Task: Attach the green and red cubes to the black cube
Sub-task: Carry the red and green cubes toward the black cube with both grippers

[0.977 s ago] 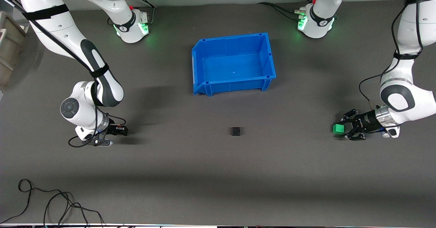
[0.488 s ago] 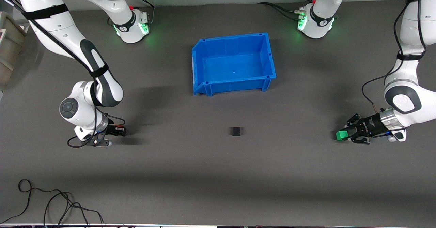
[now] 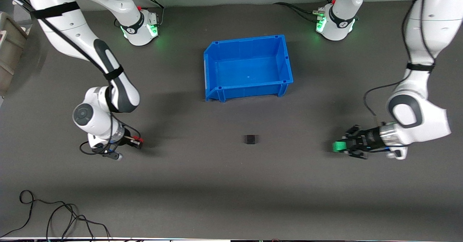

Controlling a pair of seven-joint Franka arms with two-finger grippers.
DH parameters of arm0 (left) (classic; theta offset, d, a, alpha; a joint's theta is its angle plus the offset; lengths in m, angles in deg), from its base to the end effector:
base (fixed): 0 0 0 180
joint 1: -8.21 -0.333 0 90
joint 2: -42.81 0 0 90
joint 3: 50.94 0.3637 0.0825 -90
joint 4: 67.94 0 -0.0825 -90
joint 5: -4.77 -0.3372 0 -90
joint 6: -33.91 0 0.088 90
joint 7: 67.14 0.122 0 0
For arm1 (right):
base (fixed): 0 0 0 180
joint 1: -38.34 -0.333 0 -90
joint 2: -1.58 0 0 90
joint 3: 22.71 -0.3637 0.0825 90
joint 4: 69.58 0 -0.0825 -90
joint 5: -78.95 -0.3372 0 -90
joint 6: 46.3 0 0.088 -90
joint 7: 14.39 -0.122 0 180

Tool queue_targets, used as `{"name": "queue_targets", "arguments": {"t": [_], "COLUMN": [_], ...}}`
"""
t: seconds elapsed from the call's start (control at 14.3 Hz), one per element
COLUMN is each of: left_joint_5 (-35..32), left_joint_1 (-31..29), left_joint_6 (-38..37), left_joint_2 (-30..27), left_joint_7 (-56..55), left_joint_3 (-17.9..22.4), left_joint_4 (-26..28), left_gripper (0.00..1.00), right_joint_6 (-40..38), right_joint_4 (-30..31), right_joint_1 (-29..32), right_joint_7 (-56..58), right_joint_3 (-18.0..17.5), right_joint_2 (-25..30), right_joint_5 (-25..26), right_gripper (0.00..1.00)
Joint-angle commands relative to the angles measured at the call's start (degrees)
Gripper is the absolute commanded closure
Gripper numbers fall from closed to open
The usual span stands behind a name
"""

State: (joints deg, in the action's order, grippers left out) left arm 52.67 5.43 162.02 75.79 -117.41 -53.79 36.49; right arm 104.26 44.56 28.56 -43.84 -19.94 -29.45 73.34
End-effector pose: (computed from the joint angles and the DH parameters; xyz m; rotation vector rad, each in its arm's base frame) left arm 0.6336 -0.0282 0.2767 1.9130 1.7329 -0.5482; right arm 0.6128 0.0762 0.2596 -2.9995 0.7127 -0.1265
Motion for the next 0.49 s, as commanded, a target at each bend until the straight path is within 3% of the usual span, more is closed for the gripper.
{"name": "queue_targets", "arguments": {"t": [0.0,0.21,0.42], "left_joint_5": [1.5,1.9,4.1], "left_joint_1": [7.1,13.8,20.0], "left_joint_6": [3.2,9.4,14.1], "left_joint_2": [-0.5,-0.1,0.9], "left_joint_7": [-7.3,-16.0,-17.8], "left_joint_3": [0.7,0.6,0.5], "left_joint_4": [0.3,0.4,0.5], "left_gripper": [0.86,0.86,0.88], "right_joint_6": [-1.2,-6.7,-17.6], "right_joint_4": [-4.3,-14.3,-31.8], "right_joint_1": [-5.1,-11.0,-16.1], "right_joint_7": [-24.1,-42.5,-63.0], "right_joint_3": [0.3,0.2,0.2], "right_joint_2": [-1.5,-7.3,-16.4], "right_joint_5": [-0.5,-0.5,-0.5], "right_gripper": [1.00,1.00,1.00]}}
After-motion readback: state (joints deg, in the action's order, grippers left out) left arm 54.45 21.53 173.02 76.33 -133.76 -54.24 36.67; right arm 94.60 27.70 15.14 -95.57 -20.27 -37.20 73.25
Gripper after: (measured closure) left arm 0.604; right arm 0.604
